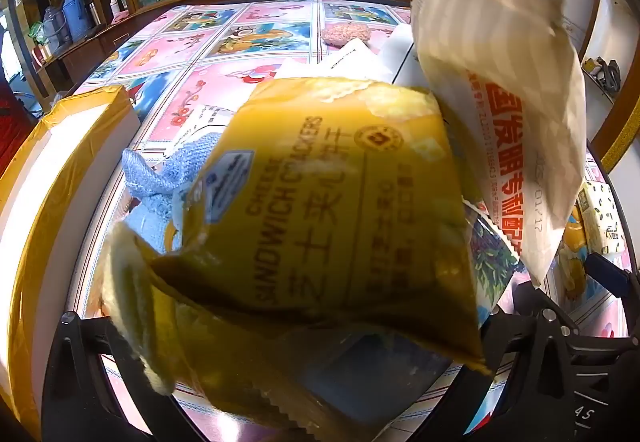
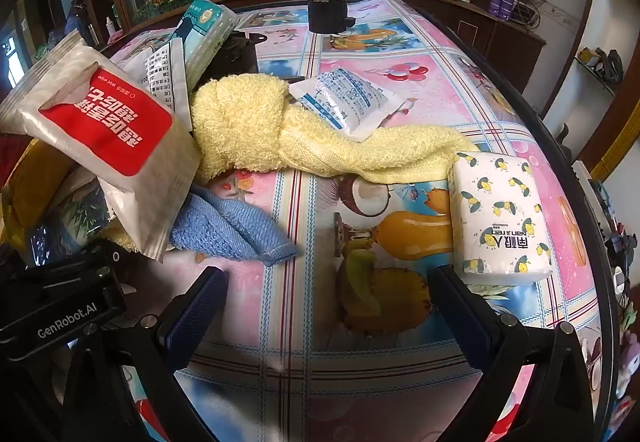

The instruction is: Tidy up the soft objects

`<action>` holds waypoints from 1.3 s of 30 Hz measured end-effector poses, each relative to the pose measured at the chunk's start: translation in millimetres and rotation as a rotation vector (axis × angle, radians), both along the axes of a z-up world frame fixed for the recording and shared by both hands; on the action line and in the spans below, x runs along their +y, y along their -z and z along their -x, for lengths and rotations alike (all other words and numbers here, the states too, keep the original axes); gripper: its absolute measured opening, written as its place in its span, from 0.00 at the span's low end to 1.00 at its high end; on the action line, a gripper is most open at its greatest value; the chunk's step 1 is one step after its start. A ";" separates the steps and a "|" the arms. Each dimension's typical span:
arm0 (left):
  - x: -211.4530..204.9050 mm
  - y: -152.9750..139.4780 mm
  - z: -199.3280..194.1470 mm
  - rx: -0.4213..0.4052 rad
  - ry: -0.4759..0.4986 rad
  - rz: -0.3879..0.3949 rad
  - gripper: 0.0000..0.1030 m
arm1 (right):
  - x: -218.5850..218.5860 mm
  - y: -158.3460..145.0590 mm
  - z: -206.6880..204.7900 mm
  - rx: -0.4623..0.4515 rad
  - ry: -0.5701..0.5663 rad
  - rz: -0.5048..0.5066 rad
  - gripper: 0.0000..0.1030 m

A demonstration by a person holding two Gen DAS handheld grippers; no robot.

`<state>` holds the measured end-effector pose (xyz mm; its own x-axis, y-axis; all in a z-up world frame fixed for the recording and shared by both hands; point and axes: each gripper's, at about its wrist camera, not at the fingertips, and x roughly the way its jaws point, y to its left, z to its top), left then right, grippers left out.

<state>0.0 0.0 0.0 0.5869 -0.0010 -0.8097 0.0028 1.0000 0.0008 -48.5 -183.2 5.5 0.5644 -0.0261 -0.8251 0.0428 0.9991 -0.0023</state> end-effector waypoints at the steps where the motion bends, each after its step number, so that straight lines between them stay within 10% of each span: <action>1: -0.1 0.0 -0.1 0.000 0.000 0.000 1.00 | 0.0 0.0 0.1 0.002 0.000 0.000 1.00; 39: 5.9 -2.5 8.8 0.062 -0.034 0.006 1.00 | 6.4 -1.9 1.7 0.029 -0.075 0.029 1.00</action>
<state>-8.8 5.9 2.5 0.5357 0.0131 -0.8443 -0.0310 0.9995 -0.0042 -50.2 -176.8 7.4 0.5412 -0.0085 -0.8409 -0.0325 0.9990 -0.0310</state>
